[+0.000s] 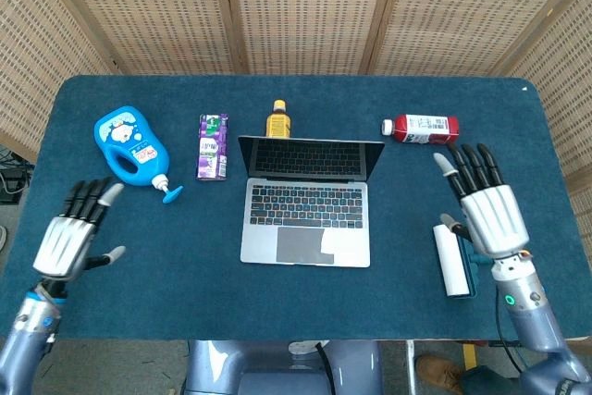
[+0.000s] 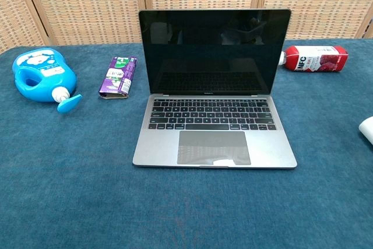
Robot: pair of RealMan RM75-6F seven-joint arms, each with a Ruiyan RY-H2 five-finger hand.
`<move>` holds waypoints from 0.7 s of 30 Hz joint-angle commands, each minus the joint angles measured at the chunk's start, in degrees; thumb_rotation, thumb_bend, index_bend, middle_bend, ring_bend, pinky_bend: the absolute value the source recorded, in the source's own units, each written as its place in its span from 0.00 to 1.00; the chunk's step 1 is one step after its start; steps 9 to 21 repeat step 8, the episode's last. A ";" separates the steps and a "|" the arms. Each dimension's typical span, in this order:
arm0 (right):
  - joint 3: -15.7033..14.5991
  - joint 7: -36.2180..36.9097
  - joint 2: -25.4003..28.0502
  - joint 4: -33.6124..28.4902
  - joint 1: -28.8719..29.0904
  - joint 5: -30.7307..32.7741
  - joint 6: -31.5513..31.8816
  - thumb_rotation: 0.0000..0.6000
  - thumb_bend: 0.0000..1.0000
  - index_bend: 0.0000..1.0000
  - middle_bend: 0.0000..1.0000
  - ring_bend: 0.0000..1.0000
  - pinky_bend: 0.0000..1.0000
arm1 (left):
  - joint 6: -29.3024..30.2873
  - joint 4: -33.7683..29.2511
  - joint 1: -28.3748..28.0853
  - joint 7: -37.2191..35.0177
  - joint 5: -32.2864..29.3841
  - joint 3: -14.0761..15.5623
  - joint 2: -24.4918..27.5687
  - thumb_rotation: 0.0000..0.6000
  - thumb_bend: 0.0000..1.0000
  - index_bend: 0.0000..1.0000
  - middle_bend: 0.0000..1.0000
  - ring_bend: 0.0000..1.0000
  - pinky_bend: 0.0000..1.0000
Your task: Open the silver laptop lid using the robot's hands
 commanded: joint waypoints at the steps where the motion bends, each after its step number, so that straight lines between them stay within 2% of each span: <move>1: -3.08 3.25 -0.01 1.63 -5.26 0.51 3.14 1.00 0.00 0.04 0.02 0.00 0.00 | 3.36 -3.84 5.03 -0.43 -3.08 -0.11 3.68 1.00 0.00 0.00 0.00 0.00 0.00; 5: -4.17 3.93 0.58 -0.26 -8.97 3.24 3.31 1.00 0.00 0.00 0.00 0.00 0.00 | 4.04 -4.21 7.54 -2.61 -2.93 0.08 5.00 1.00 0.00 0.00 0.00 0.00 0.00; 8: -3.88 3.79 1.06 -1.54 -10.71 4.22 4.17 1.00 0.00 0.00 0.00 0.00 0.00 | 3.17 -4.79 8.38 -3.09 -3.10 -0.06 5.47 1.00 0.00 0.00 0.00 0.00 0.00; 21: -3.88 3.79 1.06 -1.54 -10.71 4.22 4.17 1.00 0.00 0.00 0.00 0.00 0.00 | 3.17 -4.79 8.38 -3.09 -3.10 -0.06 5.47 1.00 0.00 0.00 0.00 0.00 0.00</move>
